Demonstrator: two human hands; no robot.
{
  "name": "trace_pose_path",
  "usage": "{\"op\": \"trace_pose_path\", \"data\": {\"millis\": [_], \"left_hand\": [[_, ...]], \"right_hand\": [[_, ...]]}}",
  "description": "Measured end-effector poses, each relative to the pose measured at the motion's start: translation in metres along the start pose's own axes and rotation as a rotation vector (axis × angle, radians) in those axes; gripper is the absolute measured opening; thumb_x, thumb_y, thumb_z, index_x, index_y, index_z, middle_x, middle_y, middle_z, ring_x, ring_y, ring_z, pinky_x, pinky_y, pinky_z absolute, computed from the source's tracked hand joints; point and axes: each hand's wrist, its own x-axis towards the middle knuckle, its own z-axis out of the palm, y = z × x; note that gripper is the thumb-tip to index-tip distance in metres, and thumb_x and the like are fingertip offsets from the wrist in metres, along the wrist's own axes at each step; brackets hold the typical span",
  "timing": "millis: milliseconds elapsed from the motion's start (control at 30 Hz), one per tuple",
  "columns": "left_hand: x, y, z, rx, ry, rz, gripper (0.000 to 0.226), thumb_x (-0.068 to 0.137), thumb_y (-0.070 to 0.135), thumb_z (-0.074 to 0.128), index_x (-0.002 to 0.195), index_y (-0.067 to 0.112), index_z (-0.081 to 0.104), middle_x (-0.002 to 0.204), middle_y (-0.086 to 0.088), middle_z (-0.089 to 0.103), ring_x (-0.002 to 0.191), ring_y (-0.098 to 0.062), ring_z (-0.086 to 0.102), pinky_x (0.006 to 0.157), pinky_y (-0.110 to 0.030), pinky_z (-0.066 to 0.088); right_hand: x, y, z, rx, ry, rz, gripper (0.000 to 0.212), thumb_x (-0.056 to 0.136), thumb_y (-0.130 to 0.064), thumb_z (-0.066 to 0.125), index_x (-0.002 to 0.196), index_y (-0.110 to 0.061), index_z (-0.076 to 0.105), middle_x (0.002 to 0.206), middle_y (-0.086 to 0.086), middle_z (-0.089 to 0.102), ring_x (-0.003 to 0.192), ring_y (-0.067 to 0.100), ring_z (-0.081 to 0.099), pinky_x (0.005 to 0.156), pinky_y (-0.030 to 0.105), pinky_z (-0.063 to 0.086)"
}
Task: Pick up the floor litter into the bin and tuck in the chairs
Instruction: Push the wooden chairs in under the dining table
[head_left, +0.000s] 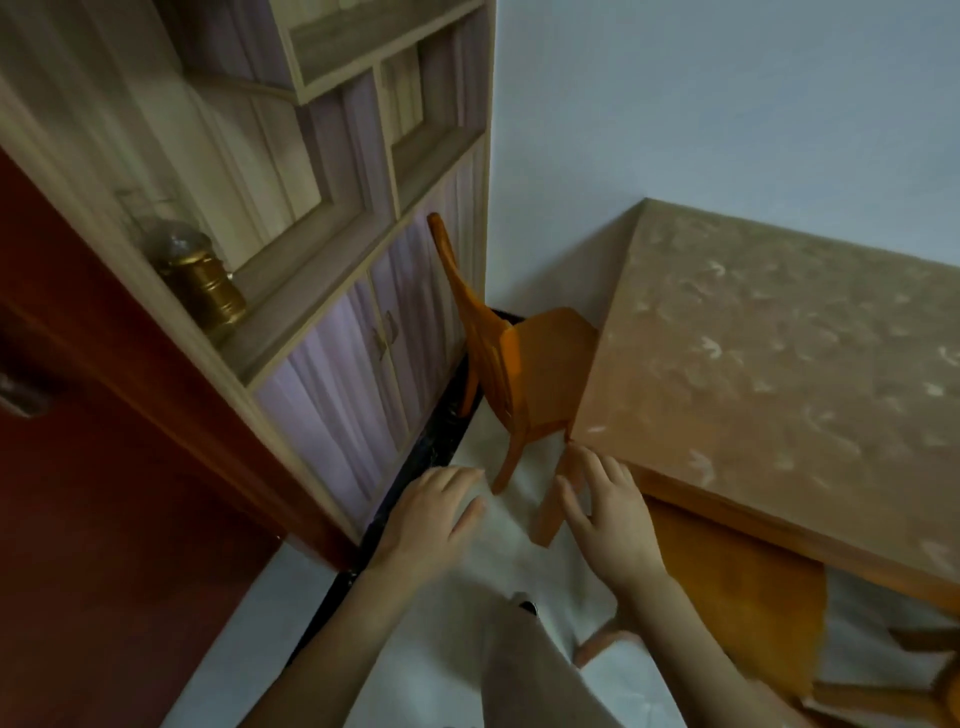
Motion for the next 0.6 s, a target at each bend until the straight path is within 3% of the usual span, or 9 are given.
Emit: {"op": "trace_pose_path", "data": {"millis": [200,267,333,467,533,600], "left_hand": [[0.138,-0.033,-0.033,0.003,0.036,-0.049,0.057,0.094,0.051,0.029,0.136,0.018,0.049,0.134,0.001,0.054,0.124,-0.016,0.046,0.100,-0.027,0.037],[0.176,-0.046,-0.041,-0.081,0.036,-0.107,0.050,0.098,0.045,0.039,0.141,0.020,0.042,0.140,0.002,0.049,0.129,-0.015,0.043,0.104,-0.030,0.037],[0.211,-0.058,-0.050,-0.226,0.027,-0.190,0.052,0.097,0.040,0.047,0.144,0.021,0.035,0.144,0.002,0.042,0.131,-0.013,0.039,0.106,-0.031,0.036],[0.285,-0.102,-0.053,-0.381,-0.046,-0.286,0.072,0.090,0.043,0.058,0.148,0.021,0.022,0.151,0.000,0.028,0.136,-0.015,0.033,0.110,-0.040,0.035],[0.320,-0.128,-0.049,-0.449,-0.085,-0.342,0.080,0.086,0.044,0.064,0.149,0.023,0.019,0.153,-0.001,0.024,0.137,-0.018,0.031,0.110,-0.044,0.034],[0.348,-0.152,-0.045,-0.551,-0.162,-0.431,0.086,0.084,0.045,0.066,0.150,0.024,0.014,0.155,-0.002,0.021,0.140,-0.020,0.027,0.112,-0.045,0.031]], "right_hand": [[0.143,0.005,-0.006,0.079,-0.036,-0.043,0.046,0.100,-0.043,0.044,0.140,-0.022,0.044,0.133,-0.003,0.052,0.122,0.017,0.048,0.099,0.034,0.044],[0.182,0.002,-0.003,0.124,-0.060,-0.030,0.046,0.099,-0.044,0.045,0.141,-0.026,0.042,0.134,-0.007,0.049,0.111,0.013,0.057,0.092,0.028,0.047],[0.219,-0.005,0.005,0.206,-0.082,-0.008,0.046,0.099,-0.043,0.047,0.141,-0.026,0.042,0.133,-0.010,0.047,0.092,0.005,0.061,0.084,0.014,0.042],[0.289,-0.015,0.038,0.289,-0.086,0.081,0.054,0.096,-0.038,0.055,0.146,-0.023,0.039,0.142,-0.006,0.045,0.119,0.007,0.050,0.095,0.012,0.034],[0.318,-0.017,0.059,0.317,-0.101,0.144,0.060,0.094,-0.039,0.058,0.148,-0.023,0.035,0.142,-0.008,0.043,0.115,0.001,0.047,0.090,0.004,0.032],[0.341,-0.017,0.081,0.341,-0.110,0.215,0.064,0.092,-0.041,0.059,0.148,-0.024,0.034,0.144,-0.007,0.042,0.122,0.005,0.045,0.096,0.010,0.034]]}}
